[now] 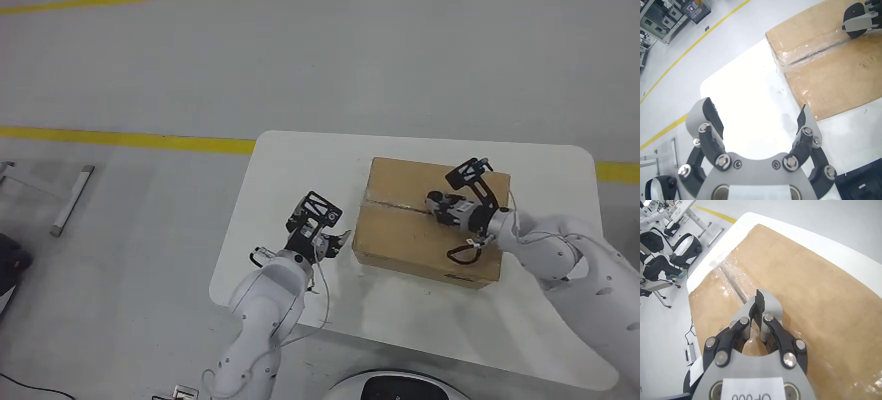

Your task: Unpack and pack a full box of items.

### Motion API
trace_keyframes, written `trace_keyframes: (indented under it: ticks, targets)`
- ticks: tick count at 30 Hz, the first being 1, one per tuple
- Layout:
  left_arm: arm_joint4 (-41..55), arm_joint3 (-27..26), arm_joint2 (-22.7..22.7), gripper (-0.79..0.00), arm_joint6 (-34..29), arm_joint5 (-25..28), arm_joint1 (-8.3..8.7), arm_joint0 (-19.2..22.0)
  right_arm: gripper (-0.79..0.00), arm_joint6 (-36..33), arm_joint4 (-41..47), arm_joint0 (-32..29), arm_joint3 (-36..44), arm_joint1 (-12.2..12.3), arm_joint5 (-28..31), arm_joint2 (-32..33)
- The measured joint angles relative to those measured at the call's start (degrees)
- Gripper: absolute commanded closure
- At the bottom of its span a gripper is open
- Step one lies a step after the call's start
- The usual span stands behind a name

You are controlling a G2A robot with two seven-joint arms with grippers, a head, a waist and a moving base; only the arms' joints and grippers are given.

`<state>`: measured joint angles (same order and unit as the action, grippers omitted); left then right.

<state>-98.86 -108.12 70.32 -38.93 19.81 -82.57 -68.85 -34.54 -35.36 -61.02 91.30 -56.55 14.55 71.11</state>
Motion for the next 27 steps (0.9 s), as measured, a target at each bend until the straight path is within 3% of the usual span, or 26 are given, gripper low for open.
trace_keyframes:
  ticks: [27]
  targets:
    - [0.2,0.5,-0.8,-0.785,0.2,-0.7,0.59,0.8,0.000,0.3,2.5,-21.7,12.8,3.3,1.3,26.1]
